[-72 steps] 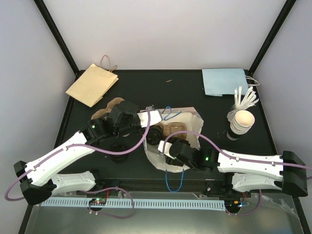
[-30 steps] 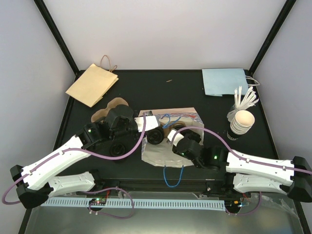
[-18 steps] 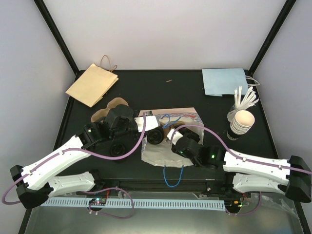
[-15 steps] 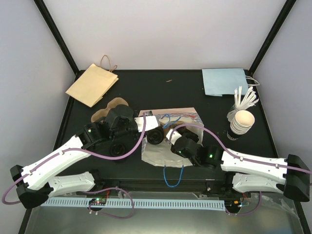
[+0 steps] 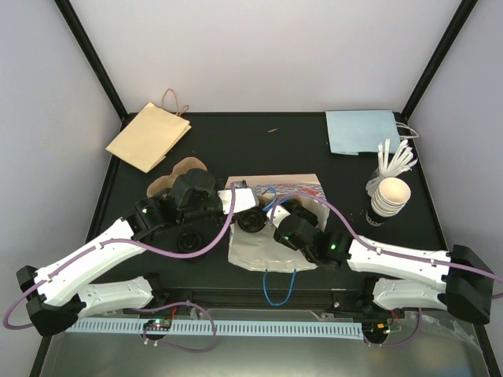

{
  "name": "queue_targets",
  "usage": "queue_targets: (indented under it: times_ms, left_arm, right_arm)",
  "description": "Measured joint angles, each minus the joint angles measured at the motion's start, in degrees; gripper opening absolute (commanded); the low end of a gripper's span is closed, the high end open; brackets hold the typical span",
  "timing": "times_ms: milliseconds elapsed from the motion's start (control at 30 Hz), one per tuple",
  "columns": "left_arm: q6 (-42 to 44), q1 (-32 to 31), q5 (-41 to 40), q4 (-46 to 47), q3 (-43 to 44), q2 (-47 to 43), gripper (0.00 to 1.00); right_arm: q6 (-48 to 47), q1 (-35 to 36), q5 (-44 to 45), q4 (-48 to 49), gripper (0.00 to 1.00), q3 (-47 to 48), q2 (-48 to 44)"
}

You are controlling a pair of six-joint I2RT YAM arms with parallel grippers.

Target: Pack the takeout coffee

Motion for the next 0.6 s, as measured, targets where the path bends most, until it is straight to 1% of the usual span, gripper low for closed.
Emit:
queue_targets:
  times_ms: [433, 600]
  left_arm:
    - [-0.1, 0.0, 1.1, -0.5, 0.0, 0.1, 0.02]
    - [-0.5, 0.0, 1.2, -1.5, 1.0, 1.6, 0.02]
  right_arm:
    - [-2.1, -2.2, -0.6, 4.4, 0.69, -2.8, 2.2]
    - [-2.9, -3.1, -1.1, 5.4, 0.69, -2.9, 2.2]
